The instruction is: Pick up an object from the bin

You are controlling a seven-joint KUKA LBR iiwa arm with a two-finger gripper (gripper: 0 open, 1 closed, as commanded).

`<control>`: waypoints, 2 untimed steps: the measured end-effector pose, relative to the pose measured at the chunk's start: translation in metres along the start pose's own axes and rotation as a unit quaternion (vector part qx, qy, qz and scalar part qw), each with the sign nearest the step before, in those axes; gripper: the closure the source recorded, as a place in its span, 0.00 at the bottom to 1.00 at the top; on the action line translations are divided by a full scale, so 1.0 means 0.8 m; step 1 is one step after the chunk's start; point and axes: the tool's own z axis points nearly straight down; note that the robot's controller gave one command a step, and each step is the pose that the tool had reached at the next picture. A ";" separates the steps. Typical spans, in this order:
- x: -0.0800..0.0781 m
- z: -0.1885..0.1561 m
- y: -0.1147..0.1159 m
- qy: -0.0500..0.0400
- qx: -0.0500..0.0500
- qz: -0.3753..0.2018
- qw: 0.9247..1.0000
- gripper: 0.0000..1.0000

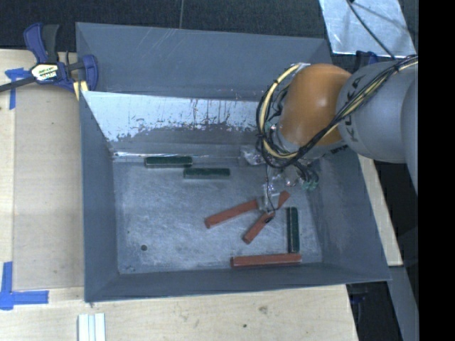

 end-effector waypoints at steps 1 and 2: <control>0.047 -0.042 0.095 -0.002 -0.002 0.007 1.000 0.00; 0.071 -0.046 0.118 -0.001 0.000 -0.051 0.999 0.00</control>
Offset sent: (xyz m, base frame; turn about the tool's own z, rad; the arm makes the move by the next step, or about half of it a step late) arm -0.0511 0.0617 0.0317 0.0202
